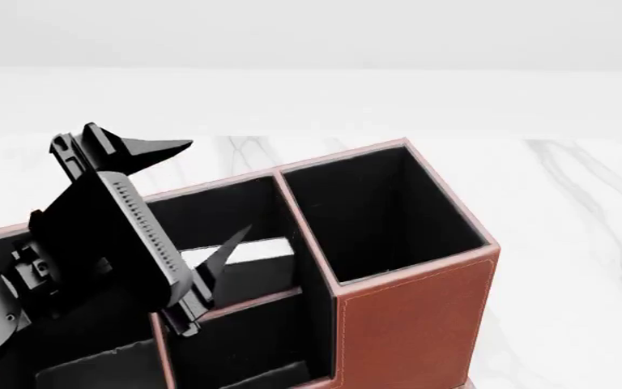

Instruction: Pick up the book and place it in the front compartment of the caddy.

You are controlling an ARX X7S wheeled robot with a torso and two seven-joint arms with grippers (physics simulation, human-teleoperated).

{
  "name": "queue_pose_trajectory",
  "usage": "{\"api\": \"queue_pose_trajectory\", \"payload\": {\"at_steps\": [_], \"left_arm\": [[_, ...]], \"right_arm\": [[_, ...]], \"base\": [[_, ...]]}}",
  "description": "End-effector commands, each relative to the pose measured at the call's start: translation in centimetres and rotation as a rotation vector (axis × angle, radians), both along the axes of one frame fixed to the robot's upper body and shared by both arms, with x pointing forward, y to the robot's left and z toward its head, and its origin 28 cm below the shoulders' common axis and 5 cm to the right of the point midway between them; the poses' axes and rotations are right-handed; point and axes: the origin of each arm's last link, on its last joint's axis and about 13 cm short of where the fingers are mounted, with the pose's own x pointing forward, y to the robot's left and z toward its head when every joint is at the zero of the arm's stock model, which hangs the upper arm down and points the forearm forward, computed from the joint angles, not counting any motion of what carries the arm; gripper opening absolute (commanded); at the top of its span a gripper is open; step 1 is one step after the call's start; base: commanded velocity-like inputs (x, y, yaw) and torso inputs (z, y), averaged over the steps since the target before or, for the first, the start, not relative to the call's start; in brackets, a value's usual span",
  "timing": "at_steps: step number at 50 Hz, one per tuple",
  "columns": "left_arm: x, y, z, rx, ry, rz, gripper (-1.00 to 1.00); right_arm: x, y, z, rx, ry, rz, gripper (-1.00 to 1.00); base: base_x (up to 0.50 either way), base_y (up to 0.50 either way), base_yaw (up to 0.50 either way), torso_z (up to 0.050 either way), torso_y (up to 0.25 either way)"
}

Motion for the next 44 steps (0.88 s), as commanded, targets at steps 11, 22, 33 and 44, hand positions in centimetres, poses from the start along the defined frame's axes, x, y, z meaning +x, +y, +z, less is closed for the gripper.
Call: {"api": "queue_pose_trajectory", "payload": {"at_steps": [11, 22, 33, 44], "left_arm": [[-3.3, -1.1, 2.6, -0.034, 0.016, -0.137, 1.0], [-6.7, -0.4, 6.2, -0.175, -0.039, -0.198, 1.0], [-9.3, -0.1, 6.7, -0.299, -0.118, -0.257, 1.0], [-12.6, 1.0, 8.9, -0.467, -0.216, -0.288, 1.0]], "right_arm": [[0.0, 0.3, -0.3, -0.046, 0.015, -0.02, 1.0], [0.0, 0.3, 0.0, -0.05, 0.013, -0.018, 1.0], [0.9, 0.4, 0.5, -0.068, 0.021, -0.003, 1.0], [2.1, 0.5, 1.9, -0.12, 0.017, 0.026, 1.0]], "base": [[0.0, 0.0, 0.0, 0.0, 0.0], [0.0, 0.0, 0.0, 0.0, 0.0], [0.0, 0.0, 0.0, 0.0, 0.0], [0.0, 0.0, 0.0, 0.0, 0.0]]}}
